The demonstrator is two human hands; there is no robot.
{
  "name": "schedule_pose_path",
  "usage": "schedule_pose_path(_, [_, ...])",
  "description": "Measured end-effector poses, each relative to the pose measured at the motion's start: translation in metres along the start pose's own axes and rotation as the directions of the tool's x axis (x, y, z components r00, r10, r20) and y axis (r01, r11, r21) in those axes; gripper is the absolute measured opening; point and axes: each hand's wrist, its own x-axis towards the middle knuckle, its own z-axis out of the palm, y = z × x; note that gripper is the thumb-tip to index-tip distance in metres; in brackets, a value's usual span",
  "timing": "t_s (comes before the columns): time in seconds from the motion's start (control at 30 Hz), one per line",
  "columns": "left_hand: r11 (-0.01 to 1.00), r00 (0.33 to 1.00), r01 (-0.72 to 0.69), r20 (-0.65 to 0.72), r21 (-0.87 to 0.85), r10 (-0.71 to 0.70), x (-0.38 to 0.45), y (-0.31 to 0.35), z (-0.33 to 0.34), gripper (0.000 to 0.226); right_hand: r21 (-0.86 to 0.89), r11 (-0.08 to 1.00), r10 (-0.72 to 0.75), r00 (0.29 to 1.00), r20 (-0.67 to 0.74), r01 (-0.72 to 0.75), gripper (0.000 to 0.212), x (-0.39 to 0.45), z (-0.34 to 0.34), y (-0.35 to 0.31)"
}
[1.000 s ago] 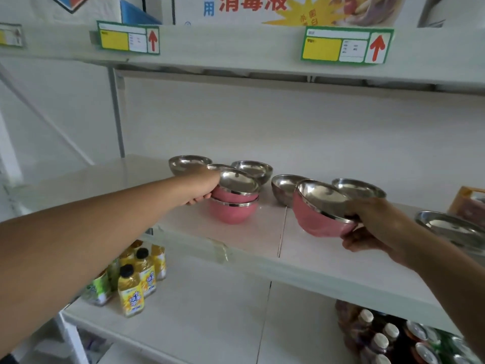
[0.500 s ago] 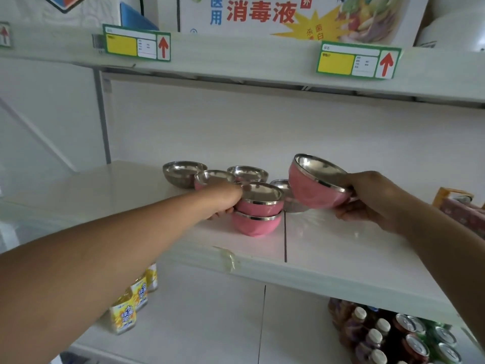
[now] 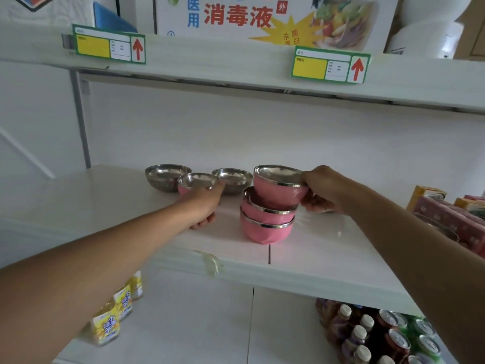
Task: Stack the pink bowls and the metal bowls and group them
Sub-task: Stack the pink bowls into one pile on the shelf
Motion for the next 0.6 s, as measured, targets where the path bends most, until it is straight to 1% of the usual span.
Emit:
schedule_pose_path(0.07, [1.000,1.000,0.004,-0.020,-0.022,-0.005,0.002,-0.017,-0.015,0.061,-0.098,0.995,-0.009,1.000,0.003,0.009,0.032,0.005,0.006,-0.001])
schedule_pose_path(0.1, [1.000,0.999,0.007,-0.031,-0.020,-0.008,0.002,-0.026,-0.021,0.059,-0.124,0.992,-0.007,1.000,0.014,0.009,0.030,0.007,0.009,0.000])
schedule_pose_path(0.17, [0.999,0.999,0.019,-0.038,-0.027,-0.020,0.001,-0.042,-0.032,0.063,-0.152,0.988,0.009,0.999,0.042,-0.002,0.026,0.011,0.017,0.002])
schedule_pose_path(0.27, [0.999,0.998,0.043,-0.043,-0.031,-0.044,0.000,-0.062,-0.042,0.069,-0.143,0.990,0.026,0.998,0.060,-0.018,0.025,0.012,0.025,0.006])
schedule_pose_path(0.37, [0.997,0.995,0.071,-0.069,-0.010,-0.072,0.002,-0.075,-0.048,0.065,-0.087,0.995,0.047,0.995,0.090,-0.039,0.024,0.008,0.027,0.011])
schedule_pose_path(0.4, [0.997,0.994,0.078,-0.071,-0.011,-0.078,0.003,-0.078,-0.050,0.063,-0.055,0.997,0.056,0.993,0.100,-0.050,0.029,0.006,0.026,0.013])
schedule_pose_path(0.43, [0.997,0.994,0.079,-0.070,-0.016,-0.080,0.004,-0.080,-0.051,0.062,-0.018,0.998,0.062,0.993,0.100,-0.061,0.039,0.004,0.025,0.016])
schedule_pose_path(0.5, [0.997,0.995,0.071,-0.066,-0.027,-0.072,0.005,-0.082,-0.053,0.061,0.055,0.996,0.064,0.996,0.067,-0.068,0.062,0.003,0.020,0.022])
schedule_pose_path(0.53, [0.997,0.996,0.064,-0.063,-0.031,-0.066,0.006,-0.084,-0.055,0.060,0.077,0.995,0.060,0.997,0.038,-0.063,0.070,0.003,0.017,0.026])
schedule_pose_path(0.6, [0.998,0.997,0.055,-0.054,-0.039,-0.057,0.007,-0.087,-0.057,0.060,0.092,0.994,0.055,0.998,-0.028,-0.052,0.072,0.006,0.010,0.040])
